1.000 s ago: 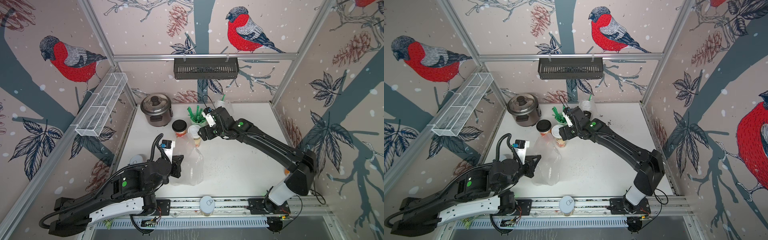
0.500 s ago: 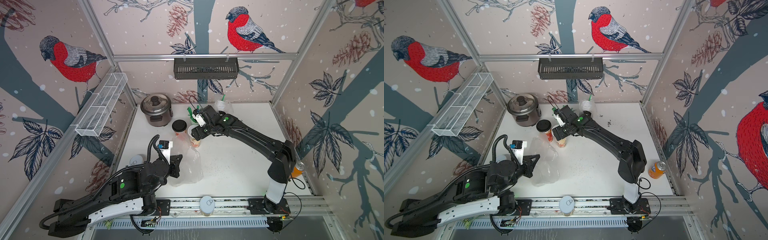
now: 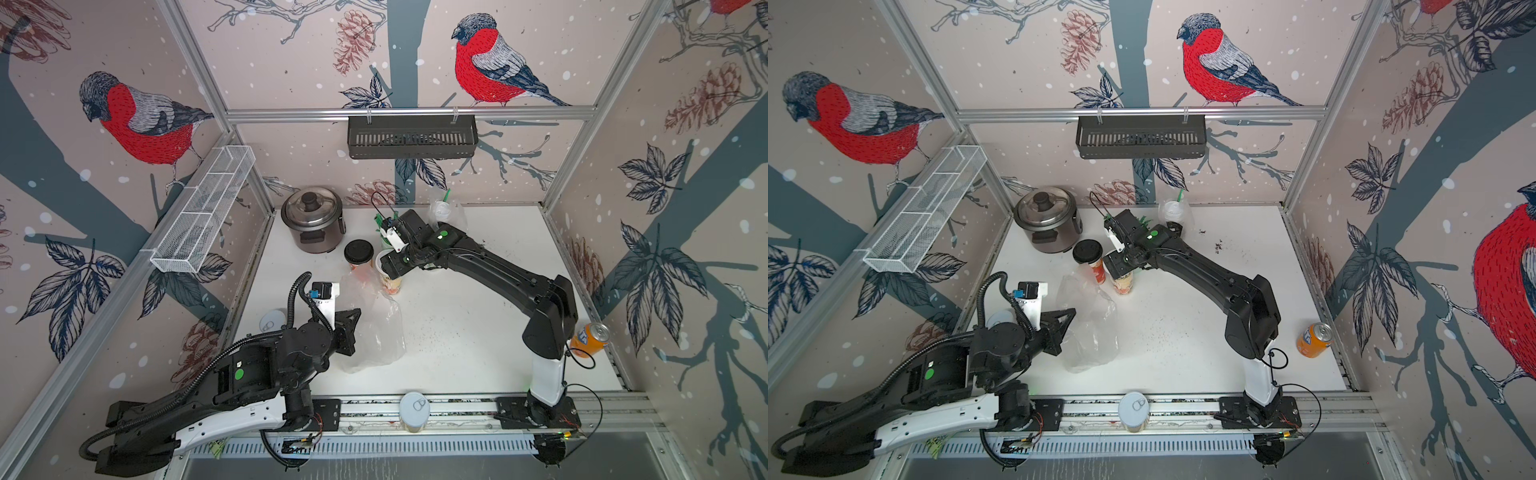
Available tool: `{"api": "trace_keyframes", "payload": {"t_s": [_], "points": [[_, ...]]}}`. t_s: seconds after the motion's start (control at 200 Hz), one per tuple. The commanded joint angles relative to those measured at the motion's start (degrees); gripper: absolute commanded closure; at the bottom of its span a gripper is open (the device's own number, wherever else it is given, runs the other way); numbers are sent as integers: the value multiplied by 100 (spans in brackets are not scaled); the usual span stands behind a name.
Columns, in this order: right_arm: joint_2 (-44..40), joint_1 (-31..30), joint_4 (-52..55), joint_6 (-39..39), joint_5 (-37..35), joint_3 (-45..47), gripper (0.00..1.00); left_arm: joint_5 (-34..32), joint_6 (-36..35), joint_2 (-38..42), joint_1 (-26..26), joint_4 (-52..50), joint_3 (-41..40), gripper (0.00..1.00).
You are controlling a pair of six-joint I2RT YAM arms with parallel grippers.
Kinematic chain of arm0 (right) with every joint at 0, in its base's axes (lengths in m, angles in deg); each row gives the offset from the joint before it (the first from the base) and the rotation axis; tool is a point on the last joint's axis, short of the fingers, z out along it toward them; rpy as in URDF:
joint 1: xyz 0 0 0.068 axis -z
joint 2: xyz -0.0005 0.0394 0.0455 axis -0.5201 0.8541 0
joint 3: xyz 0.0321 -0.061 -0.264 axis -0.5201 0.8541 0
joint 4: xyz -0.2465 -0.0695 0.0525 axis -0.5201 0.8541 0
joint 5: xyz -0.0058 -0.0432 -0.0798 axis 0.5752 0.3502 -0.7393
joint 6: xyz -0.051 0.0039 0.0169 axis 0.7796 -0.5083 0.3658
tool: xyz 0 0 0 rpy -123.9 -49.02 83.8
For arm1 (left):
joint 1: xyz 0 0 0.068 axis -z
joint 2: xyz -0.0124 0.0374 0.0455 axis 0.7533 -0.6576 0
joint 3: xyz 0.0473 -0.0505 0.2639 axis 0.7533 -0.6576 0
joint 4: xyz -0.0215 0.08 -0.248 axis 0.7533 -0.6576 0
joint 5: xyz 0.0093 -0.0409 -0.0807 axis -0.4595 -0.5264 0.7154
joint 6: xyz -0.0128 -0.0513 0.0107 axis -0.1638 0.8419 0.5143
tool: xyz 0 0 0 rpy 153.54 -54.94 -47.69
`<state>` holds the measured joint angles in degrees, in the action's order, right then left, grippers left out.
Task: Pack milk tea into plastic carrier bags
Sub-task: Pick up the milk tea cup at the center of the board.
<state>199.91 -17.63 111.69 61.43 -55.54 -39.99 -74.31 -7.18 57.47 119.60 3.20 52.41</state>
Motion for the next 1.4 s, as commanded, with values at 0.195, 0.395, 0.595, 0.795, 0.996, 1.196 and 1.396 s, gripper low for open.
{"api": "trace_keyframes", "payload": {"t_s": [0.195,0.395,0.595,0.795,0.996,1.196,1.396], "points": [[167,-40,85,53,-18,-76,16,-141,127,40,-5,22,-15,100],[308,-151,206,97,-351,-346,16,-143,134,70,-5,9,-23,100],[434,-235,340,118,-663,-540,16,-149,143,111,-4,4,-33,100],[425,-301,373,105,-933,-627,14,-152,161,139,-3,-2,-57,100],[428,-349,345,133,-970,-667,15,-144,160,141,-5,13,-71,100],[521,-376,345,160,-832,-708,23,-145,154,158,-5,5,-66,100],[591,-382,388,156,-779,-763,33,-143,155,163,-5,30,-91,100]]}}
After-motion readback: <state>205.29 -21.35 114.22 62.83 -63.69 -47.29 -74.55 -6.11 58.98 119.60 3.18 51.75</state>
